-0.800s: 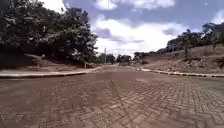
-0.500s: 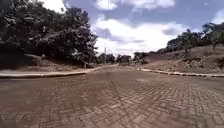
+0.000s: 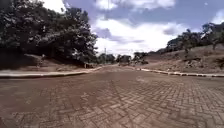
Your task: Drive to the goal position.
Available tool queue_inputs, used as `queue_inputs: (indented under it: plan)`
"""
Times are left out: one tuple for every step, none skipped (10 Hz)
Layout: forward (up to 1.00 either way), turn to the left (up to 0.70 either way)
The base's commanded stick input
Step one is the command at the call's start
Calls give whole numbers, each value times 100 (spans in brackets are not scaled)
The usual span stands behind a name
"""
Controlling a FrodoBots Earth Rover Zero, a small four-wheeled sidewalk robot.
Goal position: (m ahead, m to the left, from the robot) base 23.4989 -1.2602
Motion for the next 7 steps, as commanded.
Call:
queue_inputs:
  plan:
    - [70,0]
    - [70,0]
    - [70,0]
    - [70,0]
    - [12,0]
    - [57,0]
    - [70,0]
